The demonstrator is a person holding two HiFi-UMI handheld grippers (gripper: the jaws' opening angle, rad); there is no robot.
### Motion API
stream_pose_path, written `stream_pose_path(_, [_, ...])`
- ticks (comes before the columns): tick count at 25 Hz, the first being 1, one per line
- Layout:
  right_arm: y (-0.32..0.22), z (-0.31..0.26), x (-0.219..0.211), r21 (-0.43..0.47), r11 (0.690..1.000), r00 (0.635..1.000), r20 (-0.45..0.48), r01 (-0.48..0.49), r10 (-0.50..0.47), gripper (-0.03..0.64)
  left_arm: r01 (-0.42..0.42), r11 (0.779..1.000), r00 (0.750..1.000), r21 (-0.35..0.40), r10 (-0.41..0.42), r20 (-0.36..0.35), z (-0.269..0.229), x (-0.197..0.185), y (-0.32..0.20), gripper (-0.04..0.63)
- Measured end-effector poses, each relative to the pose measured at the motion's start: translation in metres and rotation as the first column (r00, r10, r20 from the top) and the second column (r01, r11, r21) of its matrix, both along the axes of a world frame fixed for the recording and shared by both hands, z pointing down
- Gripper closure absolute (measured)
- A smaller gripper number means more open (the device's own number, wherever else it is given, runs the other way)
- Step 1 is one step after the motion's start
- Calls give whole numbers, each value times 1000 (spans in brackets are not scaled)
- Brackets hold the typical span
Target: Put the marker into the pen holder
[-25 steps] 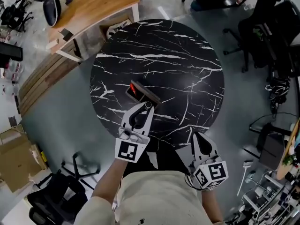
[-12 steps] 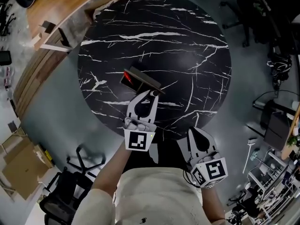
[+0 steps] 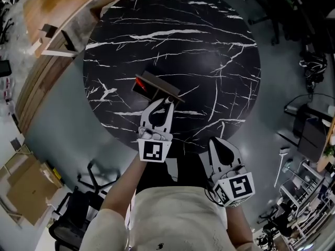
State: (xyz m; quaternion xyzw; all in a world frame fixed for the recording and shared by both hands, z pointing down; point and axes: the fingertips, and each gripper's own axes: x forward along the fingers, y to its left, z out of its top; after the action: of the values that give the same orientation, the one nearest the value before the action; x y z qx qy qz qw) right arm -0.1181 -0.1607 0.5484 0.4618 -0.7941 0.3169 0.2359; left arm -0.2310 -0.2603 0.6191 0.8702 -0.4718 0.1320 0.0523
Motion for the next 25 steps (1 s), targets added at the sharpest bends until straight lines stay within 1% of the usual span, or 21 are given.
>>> stream_pose_path(5, [1, 3, -1, -5, 1000, 1000, 2, 8, -7, 600, 31, 999, 1000, -22, -31, 7, 12, -1, 0, 529])
stream_pose_path(11, [0, 7, -1, -7, 1000, 1000, 6, 13, -13, 600, -6, 1000, 1000, -24, 6, 28, 13, 1, 7, 528])
stream_pose_path(17, [-1, 1, -6, 12, 1000, 1000, 17, 20, -20, 600, 2, 1000, 999, -2, -2, 47, -2, -3, 7, 528])
stream_pose_path(20, [-4, -7, -12, 32, 999, 999, 22, 30, -31, 600, 36, 999, 997, 11, -37, 64, -17, -12, 7, 528])
stream_pose_path(21, [-5, -11, -14, 41, 999, 999, 24, 34, -35, 600, 63, 998, 997, 10, -63, 45, -24, -16, 8, 529])
stream_pose_path(23, [-7, -21, -19, 65, 997, 999, 29, 38, -40, 600, 110, 994, 994, 13, -110, -17, -46, -23, 9, 536])
stream_pose_path(25, [-10, -33, -23, 93, 995, 999, 37, 35, -39, 600, 94, 995, 996, 43, -94, -4, -70, -29, 11, 574])
